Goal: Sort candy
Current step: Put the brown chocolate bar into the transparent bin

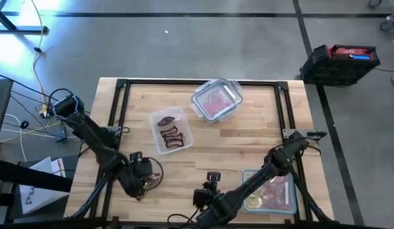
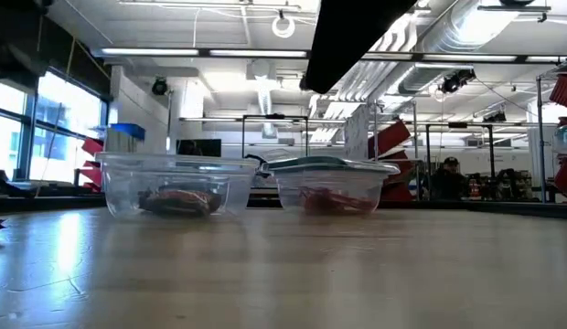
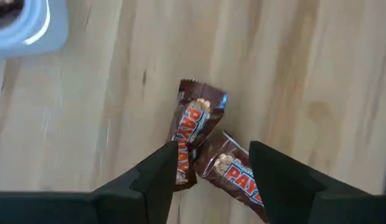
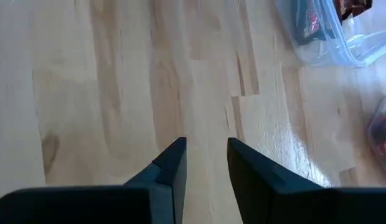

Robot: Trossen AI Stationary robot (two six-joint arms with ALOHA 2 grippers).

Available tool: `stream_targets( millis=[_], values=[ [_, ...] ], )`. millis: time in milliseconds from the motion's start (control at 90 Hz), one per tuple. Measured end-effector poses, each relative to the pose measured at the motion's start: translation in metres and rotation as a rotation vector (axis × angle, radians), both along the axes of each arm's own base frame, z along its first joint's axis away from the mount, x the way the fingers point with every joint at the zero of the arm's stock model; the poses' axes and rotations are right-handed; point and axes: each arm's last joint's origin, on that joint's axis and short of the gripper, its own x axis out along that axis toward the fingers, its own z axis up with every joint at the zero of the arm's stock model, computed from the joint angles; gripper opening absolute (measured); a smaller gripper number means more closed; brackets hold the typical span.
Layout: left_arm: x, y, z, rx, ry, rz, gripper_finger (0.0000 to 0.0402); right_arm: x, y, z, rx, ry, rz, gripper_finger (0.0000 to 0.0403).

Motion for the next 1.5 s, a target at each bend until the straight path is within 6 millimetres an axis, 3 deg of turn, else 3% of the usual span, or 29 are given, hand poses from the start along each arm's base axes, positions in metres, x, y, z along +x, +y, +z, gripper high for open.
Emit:
stream_targets(
  millis=[411, 622, 889, 1022, 1278, 1500],
  values=[
    [0.014, 0.007, -0.028, 0.092, 0.094, 0.017, 0.0215, 0.006, -0.005, 0.000, 0.011, -0.008, 0.001, 0.0085],
    [0.014, 0.015, -0.052, -0.010, 0.099, 0.009, 0.0215, 0.008, -0.004, 0.001, 0.020, -0.022, 0.015, 0.0084],
    [0.004, 0.024, -0.073, -0.008, 0.057, 0.065, 0.0210, 0.009, -0.003, 0.001, 0.025, -0.028, 0.022, 0.0084],
    [0.004, 0.025, -0.072, 0.002, 0.030, 0.092, 0.0168, 0.009, -0.003, 0.001, 0.021, -0.023, 0.028, 0.0084],
    [0.000, 0.037, -0.062, 0.017, 0.048, 0.118, 0.0027, 0.003, -0.003, 0.000, -0.004, 0.015, 0.020, 0.0084],
    [0.014, 0.059, -0.019, -0.031, -0.115, 0.124, 0.0039, 0.002, -0.005, 0.000, -0.008, 0.021, 0.007, 0.0084]
  ],
)
